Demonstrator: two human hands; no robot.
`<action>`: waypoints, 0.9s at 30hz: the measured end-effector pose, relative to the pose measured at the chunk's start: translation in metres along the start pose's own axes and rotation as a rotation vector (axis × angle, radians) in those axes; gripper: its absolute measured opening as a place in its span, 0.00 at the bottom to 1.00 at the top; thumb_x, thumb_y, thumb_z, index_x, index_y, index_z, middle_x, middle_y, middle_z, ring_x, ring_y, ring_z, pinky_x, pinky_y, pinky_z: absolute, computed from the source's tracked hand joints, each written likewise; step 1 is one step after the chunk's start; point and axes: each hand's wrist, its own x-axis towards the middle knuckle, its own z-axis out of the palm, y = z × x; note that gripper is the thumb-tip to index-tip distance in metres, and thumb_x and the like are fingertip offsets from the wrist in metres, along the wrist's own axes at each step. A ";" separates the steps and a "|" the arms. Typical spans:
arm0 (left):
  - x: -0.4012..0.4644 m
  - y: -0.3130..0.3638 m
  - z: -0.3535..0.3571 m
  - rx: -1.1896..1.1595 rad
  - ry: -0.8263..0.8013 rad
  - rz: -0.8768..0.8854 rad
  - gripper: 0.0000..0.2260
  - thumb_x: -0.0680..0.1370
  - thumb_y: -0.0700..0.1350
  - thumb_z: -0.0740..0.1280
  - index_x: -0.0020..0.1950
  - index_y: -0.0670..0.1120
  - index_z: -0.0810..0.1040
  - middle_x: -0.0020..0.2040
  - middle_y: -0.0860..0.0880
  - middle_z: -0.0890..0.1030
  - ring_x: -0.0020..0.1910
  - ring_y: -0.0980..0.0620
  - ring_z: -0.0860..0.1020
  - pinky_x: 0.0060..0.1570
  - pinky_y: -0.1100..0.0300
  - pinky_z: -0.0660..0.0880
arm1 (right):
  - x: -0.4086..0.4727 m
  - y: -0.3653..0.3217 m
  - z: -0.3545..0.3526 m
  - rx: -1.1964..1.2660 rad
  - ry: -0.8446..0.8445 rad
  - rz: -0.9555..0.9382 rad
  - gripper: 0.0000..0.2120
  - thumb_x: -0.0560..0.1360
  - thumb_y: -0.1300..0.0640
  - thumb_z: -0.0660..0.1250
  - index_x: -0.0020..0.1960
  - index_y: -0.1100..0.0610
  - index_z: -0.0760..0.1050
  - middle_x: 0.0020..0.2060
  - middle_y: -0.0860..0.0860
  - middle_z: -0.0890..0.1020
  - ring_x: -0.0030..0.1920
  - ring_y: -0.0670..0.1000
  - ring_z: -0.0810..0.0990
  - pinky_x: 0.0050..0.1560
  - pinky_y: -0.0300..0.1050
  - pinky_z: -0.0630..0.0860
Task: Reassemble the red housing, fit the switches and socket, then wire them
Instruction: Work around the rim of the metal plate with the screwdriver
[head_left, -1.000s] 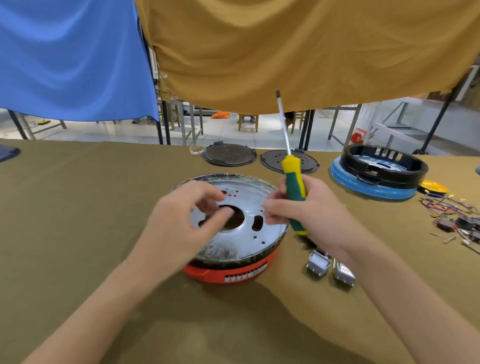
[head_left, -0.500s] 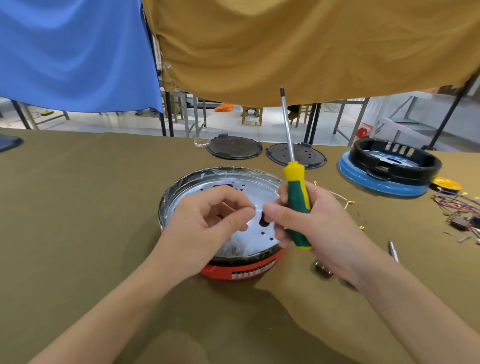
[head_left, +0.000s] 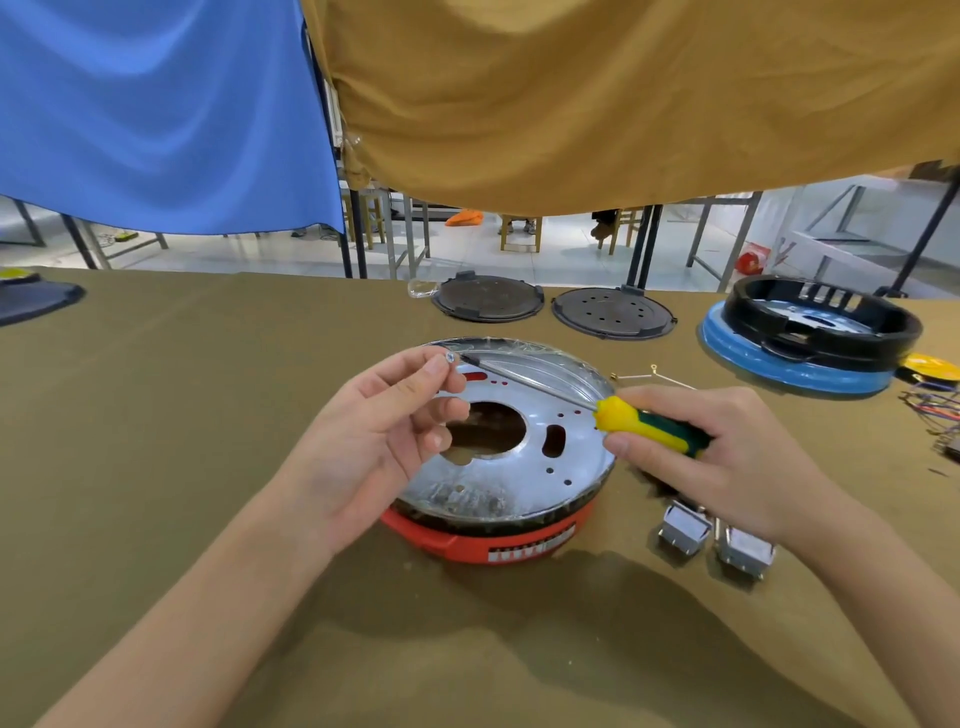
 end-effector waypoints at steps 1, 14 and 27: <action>0.000 0.000 0.000 0.005 0.002 0.001 0.05 0.74 0.41 0.67 0.43 0.46 0.83 0.39 0.48 0.81 0.34 0.55 0.79 0.26 0.67 0.71 | 0.000 0.000 0.000 -0.003 -0.002 0.003 0.18 0.76 0.37 0.64 0.58 0.46 0.81 0.41 0.40 0.83 0.39 0.46 0.81 0.37 0.39 0.74; 0.003 -0.003 -0.009 0.169 -0.007 0.092 0.04 0.73 0.41 0.69 0.45 0.44 0.83 0.39 0.46 0.82 0.35 0.53 0.80 0.28 0.66 0.73 | 0.001 0.002 -0.004 -0.018 -0.035 0.009 0.18 0.76 0.36 0.64 0.57 0.44 0.81 0.42 0.39 0.84 0.40 0.45 0.81 0.37 0.38 0.75; 0.043 0.022 -0.010 0.848 -0.043 -0.042 0.04 0.79 0.41 0.69 0.47 0.43 0.83 0.41 0.47 0.86 0.39 0.53 0.84 0.34 0.65 0.77 | 0.031 0.020 -0.050 0.056 -0.133 0.087 0.13 0.73 0.49 0.73 0.56 0.40 0.80 0.41 0.46 0.78 0.36 0.46 0.78 0.35 0.32 0.72</action>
